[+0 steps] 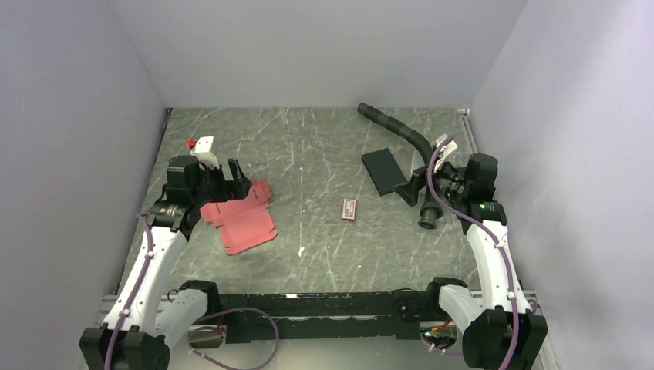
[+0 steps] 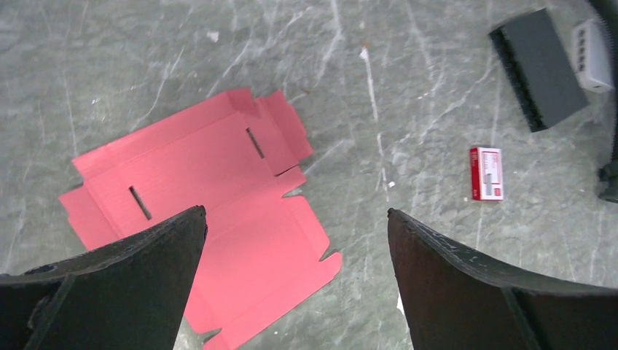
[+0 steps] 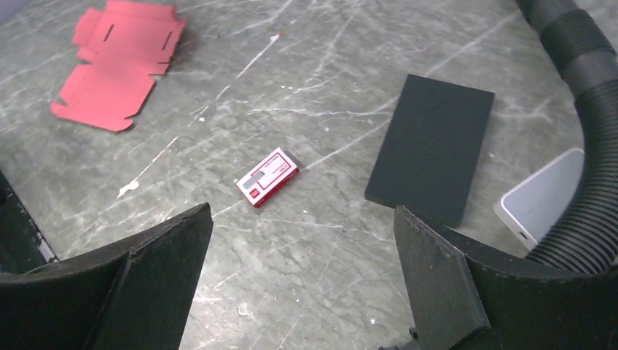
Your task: Fold the paper box
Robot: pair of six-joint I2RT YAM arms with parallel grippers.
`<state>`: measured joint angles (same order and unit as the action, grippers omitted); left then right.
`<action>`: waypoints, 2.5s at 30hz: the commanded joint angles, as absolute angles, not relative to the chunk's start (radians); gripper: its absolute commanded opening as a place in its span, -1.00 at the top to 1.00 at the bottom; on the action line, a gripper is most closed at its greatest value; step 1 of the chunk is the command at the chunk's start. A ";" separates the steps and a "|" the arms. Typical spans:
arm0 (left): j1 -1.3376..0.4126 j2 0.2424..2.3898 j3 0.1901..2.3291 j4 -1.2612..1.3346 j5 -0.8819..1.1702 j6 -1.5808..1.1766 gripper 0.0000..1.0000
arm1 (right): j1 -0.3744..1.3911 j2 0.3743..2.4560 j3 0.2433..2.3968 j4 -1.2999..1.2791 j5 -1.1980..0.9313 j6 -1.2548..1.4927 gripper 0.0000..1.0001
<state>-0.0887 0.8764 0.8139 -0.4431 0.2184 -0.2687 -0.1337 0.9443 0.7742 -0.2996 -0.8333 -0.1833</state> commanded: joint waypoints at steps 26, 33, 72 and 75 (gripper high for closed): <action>0.496 1.405 0.920 -0.521 0.468 -0.310 -0.49 | -0.015 0.947 0.785 -0.336 -0.921 -0.304 -0.99; 0.496 1.490 0.925 -0.517 0.514 -0.287 -0.33 | -0.008 0.942 0.782 -0.333 -0.929 -0.301 -0.99; -0.041 0.953 0.779 -0.152 0.708 -0.176 1.00 | -0.026 0.873 0.833 -0.492 -1.139 -0.504 -0.99; -0.141 0.847 0.709 -0.060 0.695 -0.218 1.00 | -0.025 0.901 0.897 -0.608 -1.224 -0.624 -0.99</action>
